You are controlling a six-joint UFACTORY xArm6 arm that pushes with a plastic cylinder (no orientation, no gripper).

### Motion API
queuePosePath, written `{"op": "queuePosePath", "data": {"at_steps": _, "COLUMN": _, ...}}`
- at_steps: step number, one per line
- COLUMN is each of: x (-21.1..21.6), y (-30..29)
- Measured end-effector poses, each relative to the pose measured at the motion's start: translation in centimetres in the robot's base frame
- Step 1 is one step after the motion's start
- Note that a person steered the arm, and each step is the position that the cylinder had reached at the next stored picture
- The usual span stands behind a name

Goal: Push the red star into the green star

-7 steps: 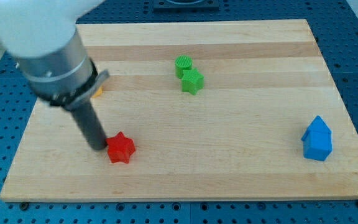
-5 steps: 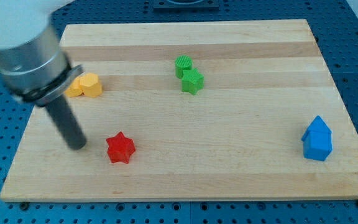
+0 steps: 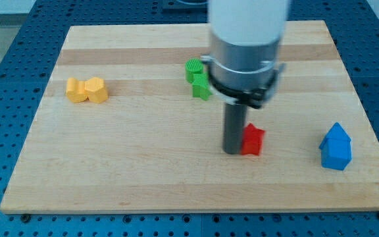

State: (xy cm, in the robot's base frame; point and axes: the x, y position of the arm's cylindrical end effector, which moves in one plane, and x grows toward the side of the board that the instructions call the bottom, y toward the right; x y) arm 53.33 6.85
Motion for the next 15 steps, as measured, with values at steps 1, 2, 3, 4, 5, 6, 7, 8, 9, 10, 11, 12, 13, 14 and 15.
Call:
{"op": "queuePosePath", "data": {"at_steps": 1, "x": 4.8, "y": 0.1}}
{"op": "queuePosePath", "data": {"at_steps": 2, "x": 2.9, "y": 4.0}}
{"op": "queuePosePath", "data": {"at_steps": 3, "x": -0.5, "y": -0.2}}
{"op": "queuePosePath", "data": {"at_steps": 4, "x": -2.2, "y": 0.8}}
{"op": "queuePosePath", "data": {"at_steps": 5, "x": -0.2, "y": 1.1}}
{"op": "queuePosePath", "data": {"at_steps": 6, "x": -1.0, "y": 5.4}}
{"op": "queuePosePath", "data": {"at_steps": 7, "x": -3.6, "y": 6.9}}
{"op": "queuePosePath", "data": {"at_steps": 8, "x": -4.9, "y": -0.6}}
{"op": "queuePosePath", "data": {"at_steps": 9, "x": -3.3, "y": -2.1}}
{"op": "queuePosePath", "data": {"at_steps": 10, "x": -2.3, "y": -2.8}}
{"op": "queuePosePath", "data": {"at_steps": 11, "x": -4.2, "y": -8.2}}
{"op": "queuePosePath", "data": {"at_steps": 12, "x": -6.8, "y": -12.6}}
{"op": "queuePosePath", "data": {"at_steps": 13, "x": -7.1, "y": -14.3}}
{"op": "queuePosePath", "data": {"at_steps": 14, "x": -7.2, "y": -14.3}}
{"op": "queuePosePath", "data": {"at_steps": 15, "x": -7.2, "y": -14.3}}
